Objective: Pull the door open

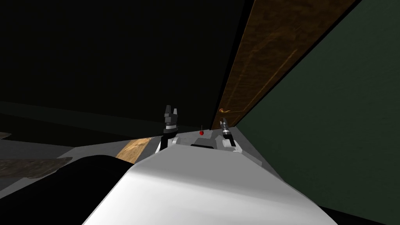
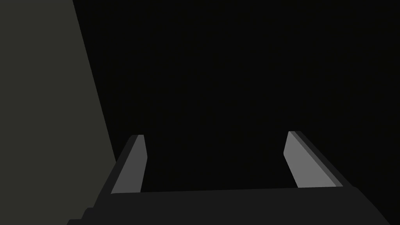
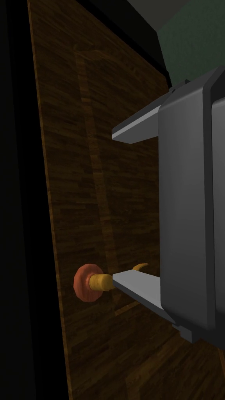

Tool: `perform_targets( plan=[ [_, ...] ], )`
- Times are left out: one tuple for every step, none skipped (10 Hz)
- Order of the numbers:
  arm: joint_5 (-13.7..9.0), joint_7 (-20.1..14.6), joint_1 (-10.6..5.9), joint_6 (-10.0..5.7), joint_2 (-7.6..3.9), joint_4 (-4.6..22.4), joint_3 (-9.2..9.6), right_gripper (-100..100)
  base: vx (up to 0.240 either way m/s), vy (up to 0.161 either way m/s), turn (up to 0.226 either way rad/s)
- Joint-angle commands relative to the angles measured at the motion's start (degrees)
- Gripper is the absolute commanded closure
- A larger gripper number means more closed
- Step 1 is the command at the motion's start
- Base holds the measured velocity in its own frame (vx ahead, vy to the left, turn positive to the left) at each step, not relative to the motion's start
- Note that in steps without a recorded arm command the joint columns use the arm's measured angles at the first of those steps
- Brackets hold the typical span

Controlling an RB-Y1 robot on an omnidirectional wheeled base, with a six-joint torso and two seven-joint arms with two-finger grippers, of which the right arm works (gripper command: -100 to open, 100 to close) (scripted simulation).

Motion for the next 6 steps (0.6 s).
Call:
perform_targets(
  plan=[
    [-0.33, -0.28, -0.71, -0.29, -0.49, 2.03, 0.17, -100, 0.060, -0.122, 0.120],
    [-0.52, -0.43, -1.27, -0.50, -0.76, 3.48, 0.28, -100, 0.045, -0.123, 0.106],
    [-0.72, -0.59, -1.84, -0.72, -1.04, 4.92, 0.38, -100, 0.055, -0.122, 0.097],
    [-0.91, -0.74, -2.41, -0.94, -1.31, 6.37, 0.49, -100, 0.046, -0.119, 0.095],
    [-1.10, -0.89, -2.98, -1.15, -1.59, 7.81, 0.59, -100, 0.041, -0.110, 0.112],
    [-1.28, -1.03, -3.50, -1.36, -1.84, 9.16, 0.69, -100, 0.054, -0.127, 0.096]
  ],
)
